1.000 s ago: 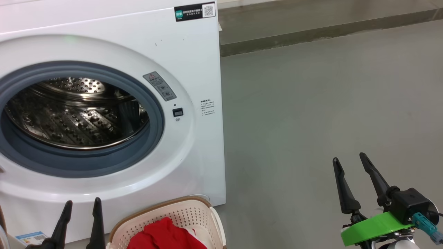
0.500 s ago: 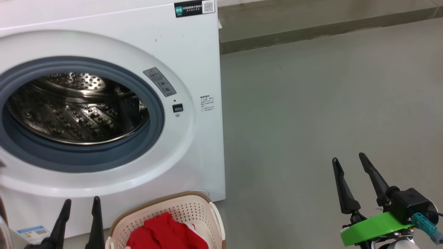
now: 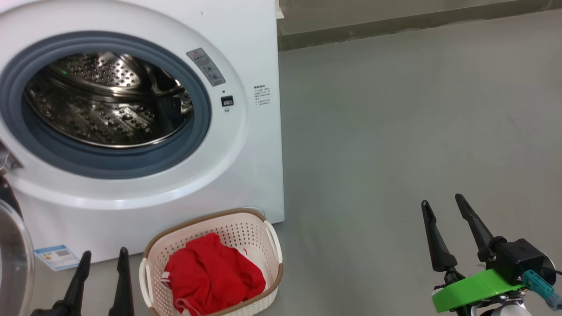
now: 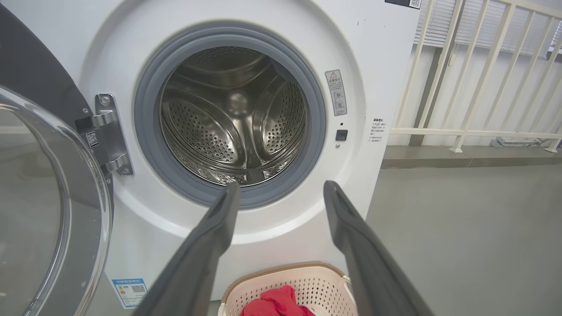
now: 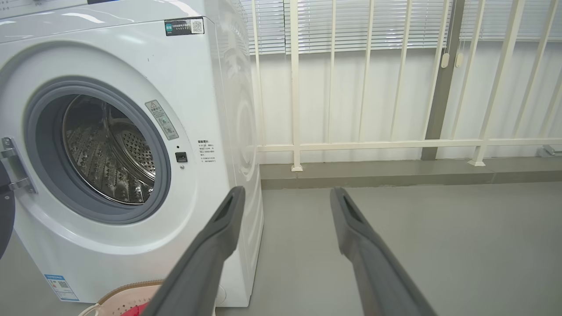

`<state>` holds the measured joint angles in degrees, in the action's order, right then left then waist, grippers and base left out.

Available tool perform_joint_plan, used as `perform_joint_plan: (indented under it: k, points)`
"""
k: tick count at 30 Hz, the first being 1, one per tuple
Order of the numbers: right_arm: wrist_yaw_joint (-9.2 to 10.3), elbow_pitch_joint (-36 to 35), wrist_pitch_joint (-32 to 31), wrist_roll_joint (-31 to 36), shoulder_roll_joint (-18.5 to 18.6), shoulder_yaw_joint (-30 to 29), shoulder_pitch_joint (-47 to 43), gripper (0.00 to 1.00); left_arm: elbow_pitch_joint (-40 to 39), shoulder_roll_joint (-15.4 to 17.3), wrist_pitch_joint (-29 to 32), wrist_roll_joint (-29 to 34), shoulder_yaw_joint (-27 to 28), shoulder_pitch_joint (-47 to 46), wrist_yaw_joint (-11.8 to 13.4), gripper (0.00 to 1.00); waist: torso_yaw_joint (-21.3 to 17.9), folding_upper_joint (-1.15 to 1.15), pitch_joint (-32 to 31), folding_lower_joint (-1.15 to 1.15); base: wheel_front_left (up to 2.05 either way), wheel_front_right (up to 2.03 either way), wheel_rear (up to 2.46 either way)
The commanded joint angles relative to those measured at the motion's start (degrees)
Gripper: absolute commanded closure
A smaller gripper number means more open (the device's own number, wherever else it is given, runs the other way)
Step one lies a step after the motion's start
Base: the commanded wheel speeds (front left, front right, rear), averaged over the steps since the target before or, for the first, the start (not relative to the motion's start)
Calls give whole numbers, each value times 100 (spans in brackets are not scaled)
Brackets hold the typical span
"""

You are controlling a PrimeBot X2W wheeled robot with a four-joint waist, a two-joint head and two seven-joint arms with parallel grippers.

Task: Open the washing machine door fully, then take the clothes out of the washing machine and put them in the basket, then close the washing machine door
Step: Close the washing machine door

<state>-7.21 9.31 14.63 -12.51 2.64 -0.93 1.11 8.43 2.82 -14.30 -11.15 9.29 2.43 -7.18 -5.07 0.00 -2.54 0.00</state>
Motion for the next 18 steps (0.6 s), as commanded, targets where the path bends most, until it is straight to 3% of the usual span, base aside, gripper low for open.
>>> perform_joint_plan:
  k: [1,18]
  points:
    - [-28,-139,37,3,23,145,112,0,-170,103,-70,-23,189,-118,-30,0,25,0,14,0,-66,66,0]
    - [-28,-108,37,10,23,159,125,0,-213,47,-70,22,249,-148,-31,0,225,0,15,0,-8,8,0]
